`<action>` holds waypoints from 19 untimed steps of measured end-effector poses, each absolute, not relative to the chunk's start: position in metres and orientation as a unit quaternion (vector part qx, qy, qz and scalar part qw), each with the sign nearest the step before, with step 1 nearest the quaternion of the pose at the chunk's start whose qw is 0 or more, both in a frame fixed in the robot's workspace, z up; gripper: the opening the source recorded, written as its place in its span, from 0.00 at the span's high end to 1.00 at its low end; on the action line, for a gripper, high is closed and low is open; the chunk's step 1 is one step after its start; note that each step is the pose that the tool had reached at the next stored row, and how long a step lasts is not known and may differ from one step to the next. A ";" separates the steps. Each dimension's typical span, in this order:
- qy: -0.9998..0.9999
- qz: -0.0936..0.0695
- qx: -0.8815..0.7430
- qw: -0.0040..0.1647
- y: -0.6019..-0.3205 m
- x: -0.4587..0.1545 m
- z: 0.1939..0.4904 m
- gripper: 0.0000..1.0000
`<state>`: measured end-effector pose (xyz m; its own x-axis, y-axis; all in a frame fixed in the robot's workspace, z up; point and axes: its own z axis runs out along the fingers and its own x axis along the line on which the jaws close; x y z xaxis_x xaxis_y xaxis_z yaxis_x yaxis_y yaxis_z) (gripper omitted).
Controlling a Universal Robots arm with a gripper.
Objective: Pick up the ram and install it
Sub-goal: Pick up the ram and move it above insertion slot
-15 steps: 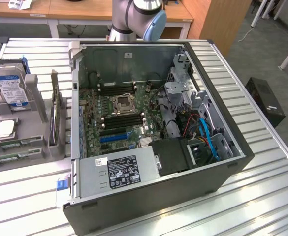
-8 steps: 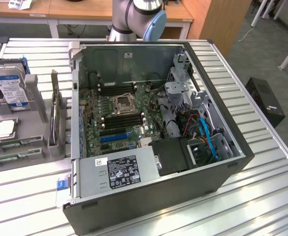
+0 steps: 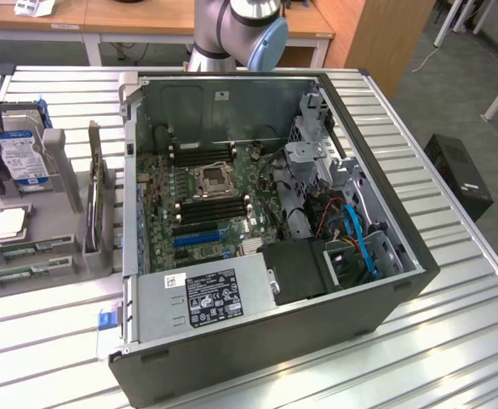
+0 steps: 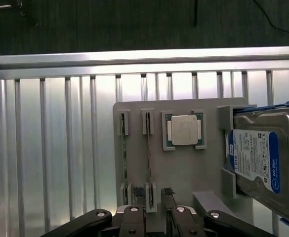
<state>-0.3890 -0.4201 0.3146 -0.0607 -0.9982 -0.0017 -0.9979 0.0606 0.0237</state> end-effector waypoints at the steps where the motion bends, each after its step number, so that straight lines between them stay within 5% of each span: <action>1: -0.728 -0.009 0.685 0.008 -0.420 -0.389 0.313 0.73; 19: -0.728 -0.009 0.685 0.007 -0.420 -0.389 0.280 0.73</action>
